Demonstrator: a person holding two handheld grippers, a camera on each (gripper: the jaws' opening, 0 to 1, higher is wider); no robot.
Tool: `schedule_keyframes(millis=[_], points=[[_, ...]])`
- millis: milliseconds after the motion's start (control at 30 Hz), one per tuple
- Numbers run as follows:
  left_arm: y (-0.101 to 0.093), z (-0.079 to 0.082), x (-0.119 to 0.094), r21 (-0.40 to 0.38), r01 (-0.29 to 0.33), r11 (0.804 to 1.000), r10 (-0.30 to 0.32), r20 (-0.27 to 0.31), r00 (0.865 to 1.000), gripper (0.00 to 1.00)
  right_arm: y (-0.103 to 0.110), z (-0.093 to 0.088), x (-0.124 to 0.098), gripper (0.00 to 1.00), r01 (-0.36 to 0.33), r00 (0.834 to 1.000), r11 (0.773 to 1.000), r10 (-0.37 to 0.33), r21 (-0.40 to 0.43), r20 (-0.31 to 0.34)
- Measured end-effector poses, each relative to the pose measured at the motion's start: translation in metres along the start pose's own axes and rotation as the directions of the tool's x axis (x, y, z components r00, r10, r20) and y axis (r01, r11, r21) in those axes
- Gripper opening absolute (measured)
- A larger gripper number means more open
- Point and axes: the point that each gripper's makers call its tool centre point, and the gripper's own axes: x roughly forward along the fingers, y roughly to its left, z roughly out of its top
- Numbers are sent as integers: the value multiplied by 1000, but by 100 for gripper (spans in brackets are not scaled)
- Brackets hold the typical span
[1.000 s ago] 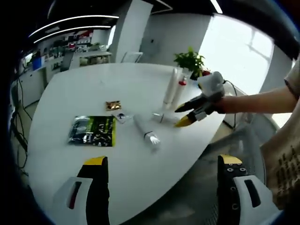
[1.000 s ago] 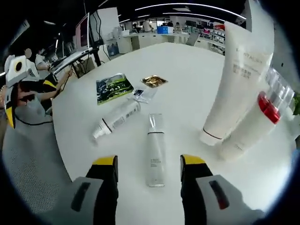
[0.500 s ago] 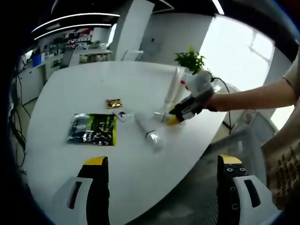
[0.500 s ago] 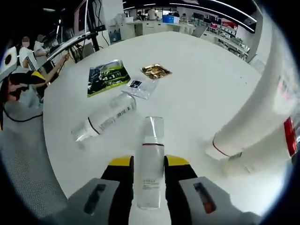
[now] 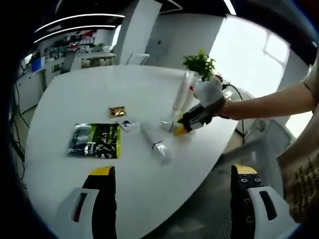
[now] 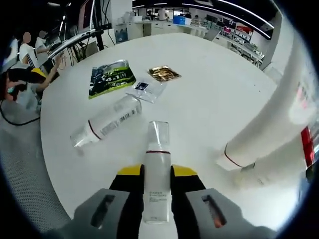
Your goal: Arrange the skincare products in the storage area until every visible bottle or jar stands upright without overlapping.
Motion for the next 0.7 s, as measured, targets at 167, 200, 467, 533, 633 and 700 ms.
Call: schedule_keyframes(millis=[167,200,467,533,633,700], points=[[-1,12,-3,-38,7,999,-5,54,999,92,9,18,-17,19,33,992,999,-33,-3,121],[-1,13,-4,-51,5,999,-2,64,998,92,10,21,-21,19,40,990,999,-39,-3,137],[-7,32,-4,-145,19,989,0,132,991,89,36,52,-72,19,63,942,998,-62,8,331],[-12,39,-2,-162,35,986,-10,154,988,89,42,58,-84,19,74,929,997,-71,6,364],[-23,55,1,-187,69,980,-31,200,979,85,58,68,-104,19,62,903,998,-69,29,424],[-32,65,3,-197,99,975,-54,225,973,81,69,74,-114,19,65,892,998,-64,13,448]])
